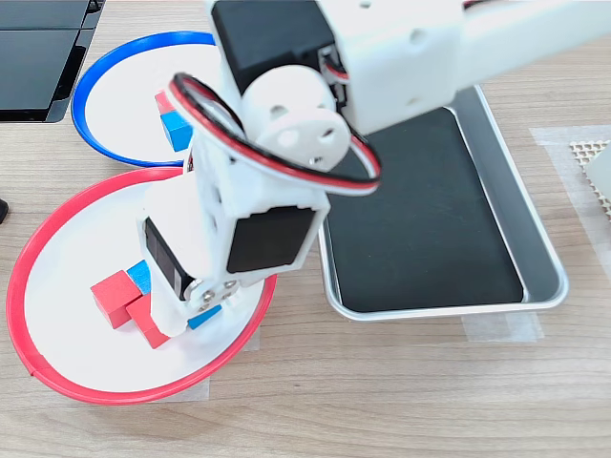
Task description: Relocate any misplaced blocks to their matching dishes.
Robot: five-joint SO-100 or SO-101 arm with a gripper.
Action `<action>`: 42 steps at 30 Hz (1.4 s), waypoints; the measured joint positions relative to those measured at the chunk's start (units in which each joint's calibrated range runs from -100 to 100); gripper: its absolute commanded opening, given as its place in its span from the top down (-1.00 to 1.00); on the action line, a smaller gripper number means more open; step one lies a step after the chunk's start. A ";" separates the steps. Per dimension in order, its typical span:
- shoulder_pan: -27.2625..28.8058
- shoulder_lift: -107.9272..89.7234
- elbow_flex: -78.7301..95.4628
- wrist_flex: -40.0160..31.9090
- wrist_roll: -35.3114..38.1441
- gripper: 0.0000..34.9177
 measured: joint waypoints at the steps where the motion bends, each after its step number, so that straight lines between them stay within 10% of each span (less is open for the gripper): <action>1: -0.18 0.00 0.00 0.00 0.00 0.29; 42: 1.68 2.98 -3.54 0.82 -0.34 0.31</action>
